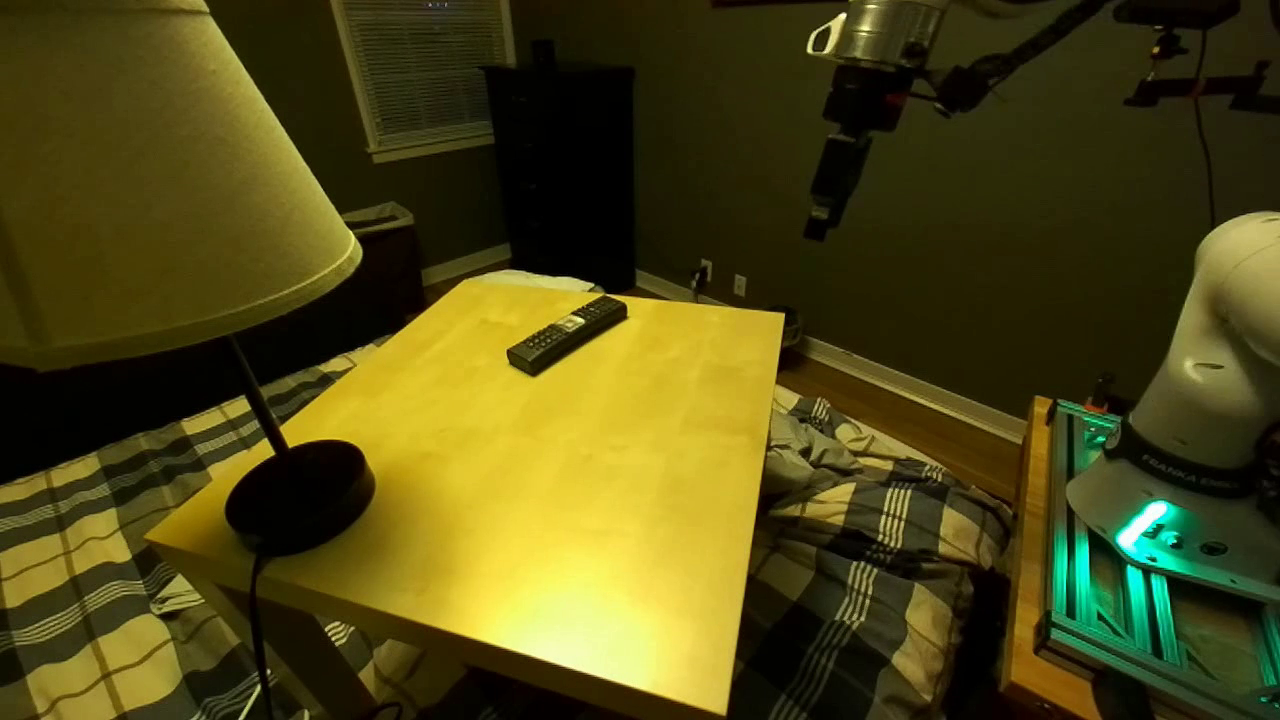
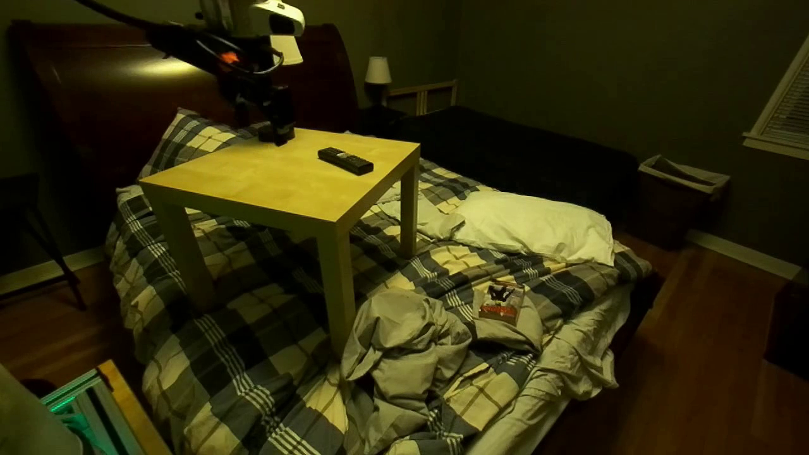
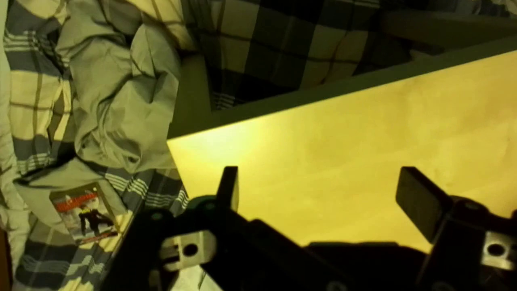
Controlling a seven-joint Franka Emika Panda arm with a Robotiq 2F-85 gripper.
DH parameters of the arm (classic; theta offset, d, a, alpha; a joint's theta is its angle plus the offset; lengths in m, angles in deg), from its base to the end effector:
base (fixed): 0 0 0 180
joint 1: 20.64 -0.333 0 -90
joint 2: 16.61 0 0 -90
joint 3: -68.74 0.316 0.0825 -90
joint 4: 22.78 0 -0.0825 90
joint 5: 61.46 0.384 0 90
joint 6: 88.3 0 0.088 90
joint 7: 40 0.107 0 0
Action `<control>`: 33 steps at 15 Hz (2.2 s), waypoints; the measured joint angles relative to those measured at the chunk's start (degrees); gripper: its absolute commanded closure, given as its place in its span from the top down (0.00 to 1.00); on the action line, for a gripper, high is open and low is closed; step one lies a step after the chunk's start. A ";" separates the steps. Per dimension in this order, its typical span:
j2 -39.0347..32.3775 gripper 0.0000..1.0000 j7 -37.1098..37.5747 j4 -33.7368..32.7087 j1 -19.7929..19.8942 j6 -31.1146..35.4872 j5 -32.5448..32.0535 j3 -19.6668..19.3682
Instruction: Press a button on the remote controller
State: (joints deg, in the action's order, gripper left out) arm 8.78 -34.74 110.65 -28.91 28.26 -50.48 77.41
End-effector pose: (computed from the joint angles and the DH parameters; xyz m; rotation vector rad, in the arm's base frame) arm 0.4104 0.1423 0.5186 -2.9927 -0.1810 -0.1842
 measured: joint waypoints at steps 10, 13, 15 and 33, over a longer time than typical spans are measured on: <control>-22.44 0.75 -2.84 -15.54 -0.23 20.74 -14.35 2.45; -27.05 0.58 -3.19 -19.38 -0.31 22.95 -14.69 2.43; -29.68 0.42 -3.21 -21.56 -0.31 23.89 -14.78 2.38; -43.02 0.00 -4.51 -28.13 -0.34 31.91 -14.87 1.05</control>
State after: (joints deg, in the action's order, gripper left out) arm -34.24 -39.25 82.51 -29.24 60.17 -65.36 78.46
